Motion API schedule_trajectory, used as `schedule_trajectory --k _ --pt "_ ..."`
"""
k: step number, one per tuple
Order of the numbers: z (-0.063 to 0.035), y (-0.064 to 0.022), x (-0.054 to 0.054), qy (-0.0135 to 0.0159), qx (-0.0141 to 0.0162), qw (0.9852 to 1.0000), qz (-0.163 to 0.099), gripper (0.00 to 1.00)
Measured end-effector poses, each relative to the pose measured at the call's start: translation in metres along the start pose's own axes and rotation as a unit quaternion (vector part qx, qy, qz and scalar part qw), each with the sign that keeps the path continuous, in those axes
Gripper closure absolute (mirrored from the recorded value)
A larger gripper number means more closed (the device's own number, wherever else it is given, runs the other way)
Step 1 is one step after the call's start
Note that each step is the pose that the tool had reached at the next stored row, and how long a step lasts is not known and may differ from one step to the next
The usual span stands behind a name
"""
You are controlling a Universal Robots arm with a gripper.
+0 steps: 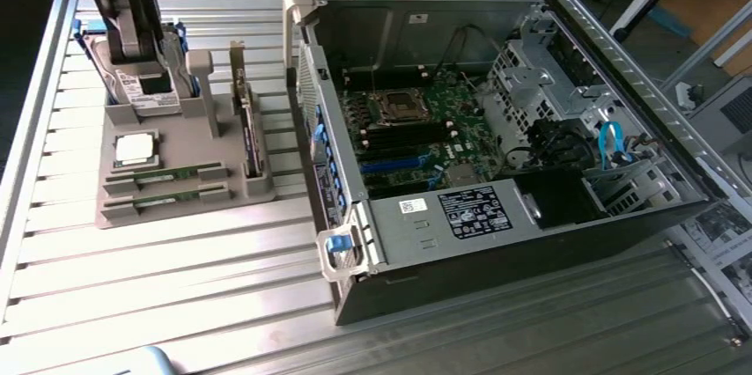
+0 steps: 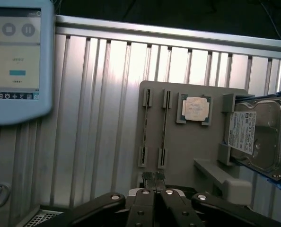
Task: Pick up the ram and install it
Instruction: 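Pick up the ram and move it above insertion slot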
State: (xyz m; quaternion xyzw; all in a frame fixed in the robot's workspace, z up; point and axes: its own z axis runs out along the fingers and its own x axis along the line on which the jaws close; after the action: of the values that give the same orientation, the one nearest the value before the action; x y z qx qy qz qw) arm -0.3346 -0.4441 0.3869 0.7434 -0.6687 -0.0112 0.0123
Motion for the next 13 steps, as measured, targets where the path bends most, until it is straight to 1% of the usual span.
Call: schedule_trajectory --k 6,8,13 --pt "0.0001 0.0 0.0 -0.0001 0.0001 1.0 0.0 0.89" --pt "0.0001 0.0 0.0 -0.0001 0.0001 1.0 0.0 0.76" --pt "0.0002 0.0 0.0003 -0.0001 0.0002 1.0 0.0 0.76"
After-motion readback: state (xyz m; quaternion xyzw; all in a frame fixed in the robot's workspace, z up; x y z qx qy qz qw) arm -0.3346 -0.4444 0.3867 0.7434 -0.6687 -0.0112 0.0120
